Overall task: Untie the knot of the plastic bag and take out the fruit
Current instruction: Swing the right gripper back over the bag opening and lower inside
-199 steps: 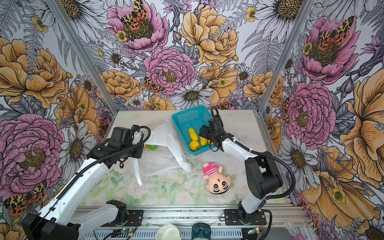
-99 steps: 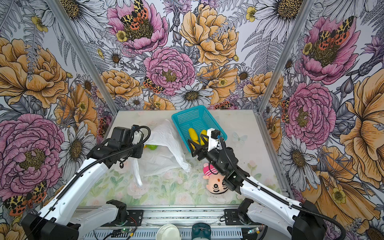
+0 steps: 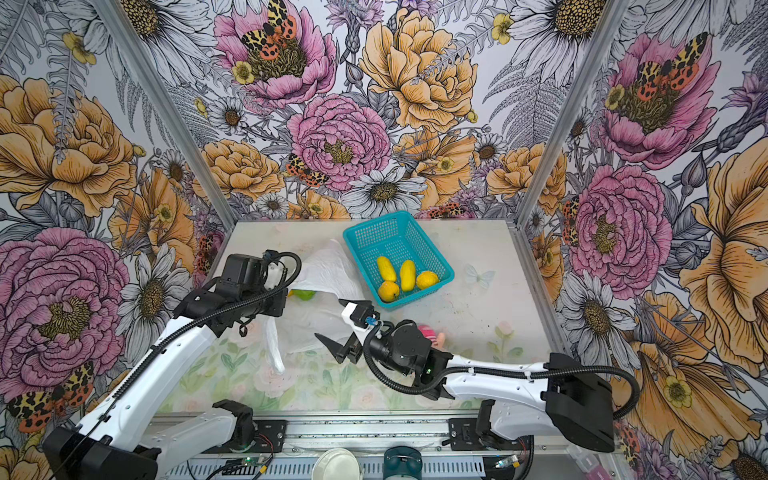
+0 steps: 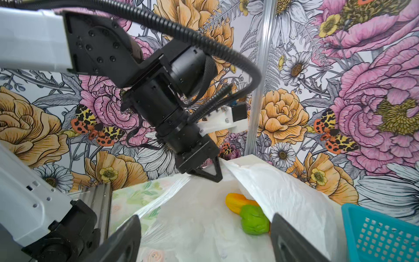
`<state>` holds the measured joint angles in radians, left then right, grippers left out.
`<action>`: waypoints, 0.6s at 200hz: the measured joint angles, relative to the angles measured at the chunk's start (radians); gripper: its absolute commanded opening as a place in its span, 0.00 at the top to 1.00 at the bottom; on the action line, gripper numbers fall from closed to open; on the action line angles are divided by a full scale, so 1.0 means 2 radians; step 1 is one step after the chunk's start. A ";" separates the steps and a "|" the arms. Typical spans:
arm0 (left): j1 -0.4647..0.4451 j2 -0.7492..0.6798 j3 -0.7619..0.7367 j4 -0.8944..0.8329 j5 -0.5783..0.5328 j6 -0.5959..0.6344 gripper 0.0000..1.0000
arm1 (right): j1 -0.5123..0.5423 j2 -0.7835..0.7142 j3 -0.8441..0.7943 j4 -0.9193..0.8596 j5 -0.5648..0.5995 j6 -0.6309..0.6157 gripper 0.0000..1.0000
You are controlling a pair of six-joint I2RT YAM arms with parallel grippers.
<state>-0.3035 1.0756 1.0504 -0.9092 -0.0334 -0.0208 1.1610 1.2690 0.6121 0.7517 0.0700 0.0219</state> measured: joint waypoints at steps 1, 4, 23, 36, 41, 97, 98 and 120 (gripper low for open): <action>0.000 0.000 0.000 0.000 0.000 0.000 1.00 | 0.001 0.002 0.001 0.001 0.001 -0.001 0.11; 0.000 0.000 0.000 0.000 0.000 0.000 1.00 | 0.004 0.011 0.004 0.002 0.004 -0.004 0.10; 0.000 0.000 0.000 0.000 0.000 0.000 1.00 | 0.021 0.072 0.031 0.014 0.026 -0.021 0.11; 0.000 0.000 0.000 0.000 0.000 0.000 1.00 | 0.029 0.110 0.050 0.018 0.039 -0.029 0.12; 0.000 0.000 0.000 0.000 0.000 0.000 1.00 | 0.032 0.124 0.058 0.019 0.043 -0.031 0.13; 0.000 0.000 0.000 0.000 0.000 0.000 1.00 | 0.041 0.237 0.099 0.063 0.096 -0.046 0.18; 0.000 0.000 0.000 0.000 0.000 0.000 1.00 | 0.041 0.238 0.099 0.064 0.097 -0.047 0.18; 0.000 -0.002 0.000 0.000 0.000 0.000 1.00 | 0.040 0.297 0.106 0.107 0.135 -0.046 0.14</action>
<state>-0.3035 1.0710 1.0504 -0.9092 -0.0334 -0.0208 1.2411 1.8629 0.8242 0.9665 0.3401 -0.0700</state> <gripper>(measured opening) 0.050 0.847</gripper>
